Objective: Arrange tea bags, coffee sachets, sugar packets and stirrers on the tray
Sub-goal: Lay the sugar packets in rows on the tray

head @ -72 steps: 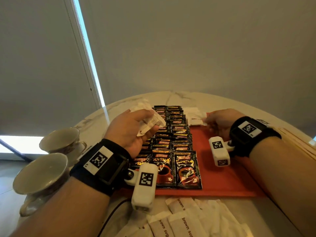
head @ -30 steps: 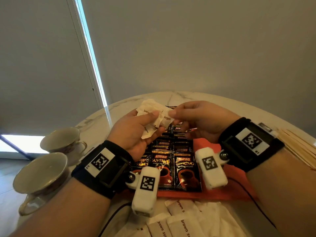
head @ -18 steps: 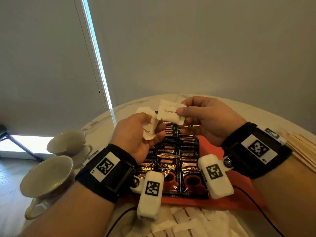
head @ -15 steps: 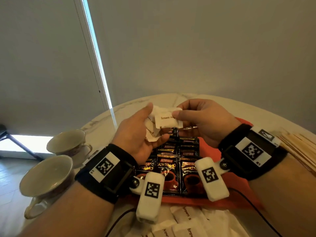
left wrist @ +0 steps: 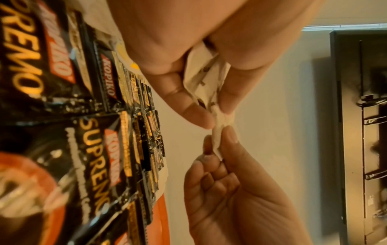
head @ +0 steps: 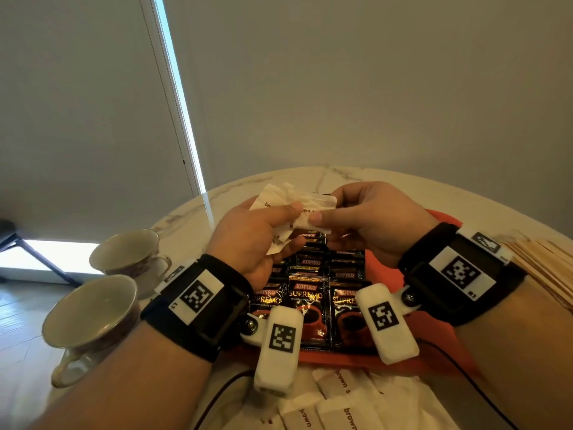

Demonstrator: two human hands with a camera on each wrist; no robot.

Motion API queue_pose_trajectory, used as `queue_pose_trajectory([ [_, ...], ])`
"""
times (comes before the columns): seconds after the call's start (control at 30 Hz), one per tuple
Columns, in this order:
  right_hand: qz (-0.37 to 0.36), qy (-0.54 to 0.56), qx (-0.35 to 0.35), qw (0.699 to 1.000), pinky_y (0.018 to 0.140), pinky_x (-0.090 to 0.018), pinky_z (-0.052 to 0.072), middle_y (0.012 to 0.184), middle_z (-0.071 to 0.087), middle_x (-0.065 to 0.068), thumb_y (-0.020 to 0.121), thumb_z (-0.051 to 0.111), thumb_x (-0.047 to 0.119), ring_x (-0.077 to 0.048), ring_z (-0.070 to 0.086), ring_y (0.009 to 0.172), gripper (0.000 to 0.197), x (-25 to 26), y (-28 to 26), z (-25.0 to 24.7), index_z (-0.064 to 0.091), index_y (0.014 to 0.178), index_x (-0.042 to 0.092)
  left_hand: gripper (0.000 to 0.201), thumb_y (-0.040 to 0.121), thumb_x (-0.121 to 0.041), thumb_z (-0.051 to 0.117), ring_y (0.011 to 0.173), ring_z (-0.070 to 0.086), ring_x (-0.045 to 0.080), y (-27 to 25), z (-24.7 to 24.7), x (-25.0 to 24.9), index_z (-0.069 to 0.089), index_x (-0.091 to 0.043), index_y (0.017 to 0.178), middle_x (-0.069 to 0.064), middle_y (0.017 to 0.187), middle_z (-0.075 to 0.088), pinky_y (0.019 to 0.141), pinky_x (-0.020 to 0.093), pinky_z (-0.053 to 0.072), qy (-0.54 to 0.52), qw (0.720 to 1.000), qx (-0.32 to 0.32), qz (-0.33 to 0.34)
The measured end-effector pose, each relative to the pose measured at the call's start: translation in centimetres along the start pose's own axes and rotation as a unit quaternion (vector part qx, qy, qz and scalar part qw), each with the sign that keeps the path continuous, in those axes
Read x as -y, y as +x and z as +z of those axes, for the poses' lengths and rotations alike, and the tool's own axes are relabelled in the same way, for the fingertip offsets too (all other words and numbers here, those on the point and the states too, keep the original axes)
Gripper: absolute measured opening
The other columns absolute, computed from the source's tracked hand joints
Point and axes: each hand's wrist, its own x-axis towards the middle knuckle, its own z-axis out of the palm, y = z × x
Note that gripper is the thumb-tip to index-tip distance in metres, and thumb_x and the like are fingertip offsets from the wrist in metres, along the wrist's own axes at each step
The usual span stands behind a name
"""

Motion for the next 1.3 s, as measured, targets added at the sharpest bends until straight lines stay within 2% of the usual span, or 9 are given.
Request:
queue_pose_trajectory([
  [0.17,0.01,0.034,-0.027,0.999,0.058,-0.031,0.06,0.072,0.07,-0.009,0.087,0.077,0.013,-0.015,0.062,0.057,0.011,0.2,0.0,-0.1,0.071,0.088,0.004,0.014,0.094,-0.016,0.075,0.069,0.075,0.016,-0.2,0.1,-0.3,0.073,-0.014,0.107,0.008,0.091,0.08,0.051,0.026,0.058,-0.016,1.0,-0.009,-0.006],
  [0.4,0.012,0.052,-0.036,0.998,0.06,-0.03,0.06,0.08,0.074,-0.01,0.085,0.075,-0.001,-0.014,0.066,0.06,0.01,-0.1,0.2,-0.1,0.071,0.094,0.003,0.019,0.097,-0.022,0.073,0.073,0.077,0.019,0.0,0.1,-0.1,0.071,-0.013,0.114,0.012,0.097,0.081,0.053,0.028,0.059,-0.027,0.999,-0.025,-0.023],
  [0.53,0.02,0.095,-0.134,0.986,0.053,-0.027,0.054,0.078,0.072,-0.006,0.089,0.069,-0.002,-0.011,0.062,0.053,0.011,-0.2,1.6,-3.2,0.068,0.094,0.007,0.023,0.101,-0.017,0.068,0.068,0.076,0.019,0.2,0.1,-0.1,0.066,-0.007,0.121,0.016,0.095,0.076,0.053,0.029,0.06,-0.038,0.998,-0.038,-0.041],
  [0.73,0.131,0.104,-0.252,0.953,0.042,-0.023,0.038,0.053,0.048,0.003,0.088,0.062,0.0,-0.008,0.041,0.042,0.019,-3.8,3.5,-8.8,0.057,0.076,0.014,0.027,0.101,-0.012,0.065,0.068,0.076,0.02,0.2,0.1,0.1,0.062,-0.004,0.126,0.018,0.099,0.075,0.053,0.029,0.06,-0.036,0.997,-0.041,-0.054],
  [0.8,0.17,0.09,-0.25,0.949,0.043,-0.024,0.036,0.05,0.045,0.003,0.088,0.063,-0.001,-0.01,0.041,0.044,0.018,-5.0,3.7,-9.7,0.058,0.075,0.012,0.028,0.1,-0.011,0.065,0.068,0.076,0.02,0.2,0.2,0.2,0.061,-0.004,0.127,0.018,0.1,0.075,0.053,0.029,0.06,-0.034,0.997,-0.042,-0.057],
  [0.9,0.207,0.064,-0.244,0.945,0.044,-0.023,0.037,0.053,0.051,0.0,0.086,0.067,-0.001,-0.011,0.044,0.049,0.003,-6.1,3.7,-10.1,0.066,0.088,0.002,0.025,0.101,-0.011,0.064,0.068,0.076,0.02,0.3,0.1,0.2,0.062,-0.005,0.125,0.017,0.097,0.075,0.054,0.029,0.06,-0.036,0.997,-0.039,-0.058],
  [0.97,0.21,0.046,-0.242,0.946,0.046,-0.023,0.04,0.061,0.059,-0.003,0.085,0.07,0.0,-0.011,0.048,0.049,0.01,-6.4,3.9,-10.2,0.069,0.095,-0.002,0.026,0.1,-0.011,0.064,0.068,0.076,0.02,0.3,0.1,0.1,0.062,-0.005,0.125,0.017,0.095,0.075,0.053,0.029,0.06,-0.036,0.997,-0.037,-0.059],
  [1.17,0.202,-0.004,-0.21,0.957,0.061,-0.027,0.044,0.078,0.07,-0.014,0.085,0.071,0.0,-0.017,0.057,0.059,0.007,-6.2,4.0,-9.6,0.073,0.091,-0.003,0.025,0.1,-0.01,0.064,0.067,0.075,0.019,0.3,0.2,0.0,0.063,-0.002,0.124,0.016,0.092,0.075,0.052,0.028,0.059,-0.032,0.997,-0.03,-0.063],
  [1.3,0.195,0.005,-0.203,0.96,0.057,-0.024,0.052,0.077,0.07,-0.014,0.089,0.068,-0.001,-0.015,0.062,0.06,0.005,-6.0,3.8,-9.6,0.071,0.093,-0.004,0.027,0.1,-0.01,0.065,0.066,0.075,0.019,0.3,0.2,0.0,0.063,-0.002,0.126,0.016,0.091,0.075,0.051,0.028,0.059,-0.031,0.997,-0.032,-0.064],
])
